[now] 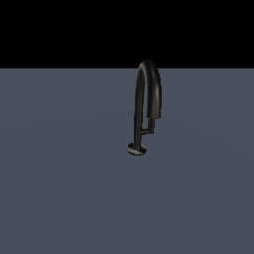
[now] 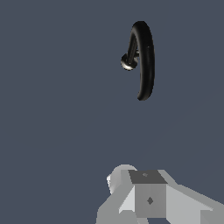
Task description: Turn on the faucet by rotating a designated handle.
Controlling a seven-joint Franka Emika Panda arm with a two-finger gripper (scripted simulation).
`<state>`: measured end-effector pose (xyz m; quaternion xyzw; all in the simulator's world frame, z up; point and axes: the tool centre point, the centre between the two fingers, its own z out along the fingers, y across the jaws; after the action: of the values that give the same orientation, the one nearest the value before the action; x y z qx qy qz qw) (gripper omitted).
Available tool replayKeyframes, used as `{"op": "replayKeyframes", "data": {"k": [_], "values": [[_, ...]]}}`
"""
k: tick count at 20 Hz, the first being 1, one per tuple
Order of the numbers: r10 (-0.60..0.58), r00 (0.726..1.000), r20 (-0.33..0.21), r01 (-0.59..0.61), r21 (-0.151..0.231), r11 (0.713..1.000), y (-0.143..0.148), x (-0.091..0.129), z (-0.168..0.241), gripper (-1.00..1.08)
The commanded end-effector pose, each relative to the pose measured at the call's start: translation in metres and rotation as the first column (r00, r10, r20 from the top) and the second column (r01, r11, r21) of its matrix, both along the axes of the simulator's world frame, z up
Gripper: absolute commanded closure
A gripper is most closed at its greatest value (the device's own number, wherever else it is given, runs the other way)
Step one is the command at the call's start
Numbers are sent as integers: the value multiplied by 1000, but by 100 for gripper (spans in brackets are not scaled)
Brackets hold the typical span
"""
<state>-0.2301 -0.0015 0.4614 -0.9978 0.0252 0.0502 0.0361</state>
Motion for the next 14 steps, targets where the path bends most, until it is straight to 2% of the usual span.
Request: {"op": "replayKeyframes", "data": {"k": [1,8,14], "values": [[-20,1000,-21,20,17,1000,0,8,-2,108],[-95,989,-109,104,82,991,-2,41,-9,108],[-163,966,-203,193,140,971,-7,74,-19,108]]}}
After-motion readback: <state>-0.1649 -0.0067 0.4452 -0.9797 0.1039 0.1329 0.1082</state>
